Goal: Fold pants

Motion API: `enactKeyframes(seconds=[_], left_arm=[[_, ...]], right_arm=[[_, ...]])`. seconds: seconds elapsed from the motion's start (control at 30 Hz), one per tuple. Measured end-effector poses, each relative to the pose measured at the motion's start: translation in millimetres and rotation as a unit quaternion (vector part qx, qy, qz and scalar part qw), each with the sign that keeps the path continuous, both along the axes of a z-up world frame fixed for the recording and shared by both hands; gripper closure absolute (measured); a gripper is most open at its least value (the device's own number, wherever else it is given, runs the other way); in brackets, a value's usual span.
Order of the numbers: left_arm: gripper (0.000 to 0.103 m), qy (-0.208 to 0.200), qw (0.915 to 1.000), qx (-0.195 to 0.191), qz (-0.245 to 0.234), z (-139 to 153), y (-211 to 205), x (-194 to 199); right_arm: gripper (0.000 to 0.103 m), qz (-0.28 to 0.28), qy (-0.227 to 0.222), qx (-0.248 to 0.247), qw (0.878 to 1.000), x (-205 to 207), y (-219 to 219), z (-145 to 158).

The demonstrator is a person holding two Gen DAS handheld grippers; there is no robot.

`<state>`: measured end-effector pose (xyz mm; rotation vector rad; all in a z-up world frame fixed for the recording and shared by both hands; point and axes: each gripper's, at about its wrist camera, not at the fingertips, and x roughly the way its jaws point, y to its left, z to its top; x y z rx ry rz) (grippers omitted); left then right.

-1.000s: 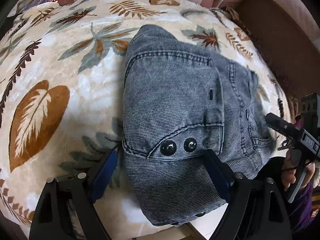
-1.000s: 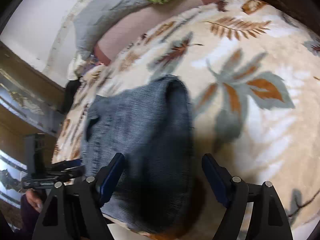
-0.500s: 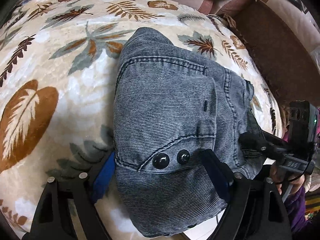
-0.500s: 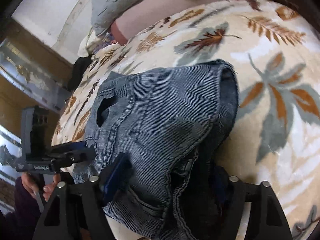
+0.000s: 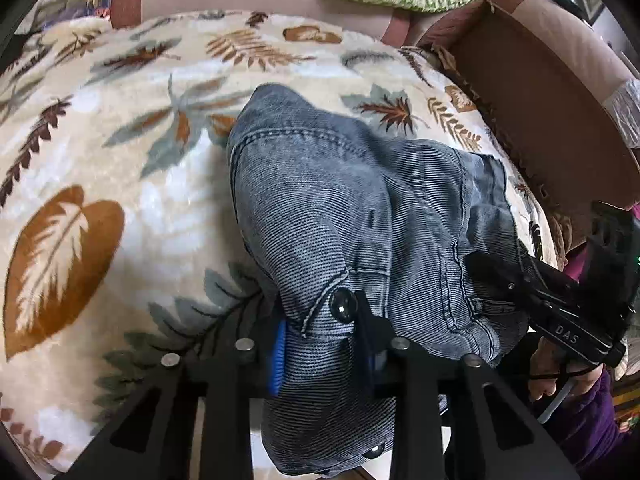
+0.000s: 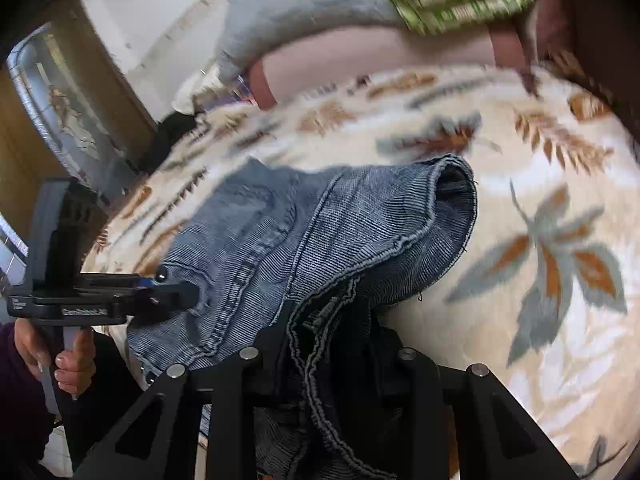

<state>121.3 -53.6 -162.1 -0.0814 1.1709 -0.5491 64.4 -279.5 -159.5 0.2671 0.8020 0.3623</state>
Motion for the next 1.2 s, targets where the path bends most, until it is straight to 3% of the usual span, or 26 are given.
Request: enactKeyframes(seconds=[0.23,0.5,0.6,0.63,0.7,0.8,0.93,1.0,1.07,1.13,1.2], left_arm=[[0.077,-0.031,0.9995,-0.001,0.009,25.7,7.6,5.6],[0.078,-0.08,0.9942,0.033,0.063,51.2,52.2,39.4],[0.077,-0.07,0.9928,0.046,0.086,36.0,64.7,61.4],[0.077,-0.06,0.9921,0.059,0.093,26.2,67.2,67.9],[0.067,-0.026,0.9897,0.083,0.114,1.2,73.1,78.7],[0.055,-0.026,0.9878,0.084,0.129,-7.4,78.8,72.2],[0.045,-0.063,0.9827,0.105,0.139,13.0,83.6,58.7],[0.043,-0.088,0.9774,0.12,0.15,25.9,83.9,53.1],[0.043,-0.109,0.9717,0.148,0.149,33.2,79.4,48.5],[0.043,-0.124,0.9689,0.153,0.149,39.9,77.0,42.1],[0.042,-0.125,0.9719,0.141,0.141,40.9,75.6,35.3]], right_arm=[[0.074,0.012,-0.054,-0.023,0.998,6.8,24.5,23.8],[0.074,0.036,-0.073,-0.004,0.997,73.5,67.6,32.9],[0.072,0.032,-0.041,-0.007,0.999,107.0,81.2,13.7],[0.066,0.032,-0.018,-0.016,0.999,118.3,85.0,2.8],[0.053,0.009,0.034,-0.033,0.999,136.1,85.1,-20.4],[0.041,-0.002,0.047,-0.014,0.999,135.9,73.9,-17.1],[0.038,-0.037,0.005,-0.02,0.999,116.0,55.5,4.8],[0.037,-0.056,-0.038,-0.018,0.998,102.8,46.3,17.4],[0.037,-0.045,-0.099,-0.035,0.993,89.8,51.1,30.9],[0.038,-0.009,-0.123,-0.035,0.992,84.2,64.4,34.5],[0.054,0.029,-0.111,-0.054,0.992,83.5,84.9,27.7]])
